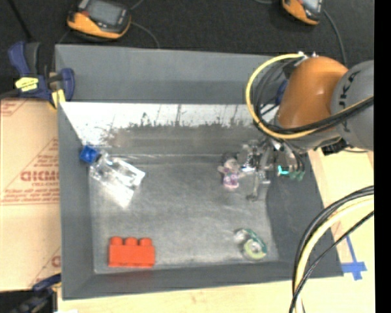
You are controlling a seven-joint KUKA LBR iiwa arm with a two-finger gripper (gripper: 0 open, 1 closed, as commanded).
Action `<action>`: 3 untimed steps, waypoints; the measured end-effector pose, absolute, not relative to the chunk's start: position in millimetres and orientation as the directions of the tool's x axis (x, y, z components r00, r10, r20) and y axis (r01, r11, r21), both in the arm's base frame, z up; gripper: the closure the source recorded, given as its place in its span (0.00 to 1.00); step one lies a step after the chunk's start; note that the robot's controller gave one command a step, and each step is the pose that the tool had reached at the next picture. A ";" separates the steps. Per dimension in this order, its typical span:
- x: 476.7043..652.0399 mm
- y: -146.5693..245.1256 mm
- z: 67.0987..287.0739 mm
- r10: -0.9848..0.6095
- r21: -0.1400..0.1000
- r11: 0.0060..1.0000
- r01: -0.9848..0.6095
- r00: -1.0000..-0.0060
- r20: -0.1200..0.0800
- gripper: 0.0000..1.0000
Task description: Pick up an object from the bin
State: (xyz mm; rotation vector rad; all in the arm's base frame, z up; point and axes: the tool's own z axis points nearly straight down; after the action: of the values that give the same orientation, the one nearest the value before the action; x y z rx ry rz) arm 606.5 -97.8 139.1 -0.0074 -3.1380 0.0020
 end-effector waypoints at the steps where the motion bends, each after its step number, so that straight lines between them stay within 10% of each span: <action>1: 652.9 -93.4 81.3 0.032 0.001 0.999 0.032 -0.999 -0.005 0.00; 2: 652.7 -94.4 85.6 0.030 -0.002 1.000 0.030 -1.000 -0.008 1.00; 3: 604.3 -93.7 199.5 0.009 -0.004 1.000 0.009 -1.000 -0.012 1.00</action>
Offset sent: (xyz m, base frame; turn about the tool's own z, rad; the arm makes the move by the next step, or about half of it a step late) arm 0.0443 0.0048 -0.0554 0.0293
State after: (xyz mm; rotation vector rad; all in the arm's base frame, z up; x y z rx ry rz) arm 604.3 -93.7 199.5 -0.0144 -3.1535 0.0057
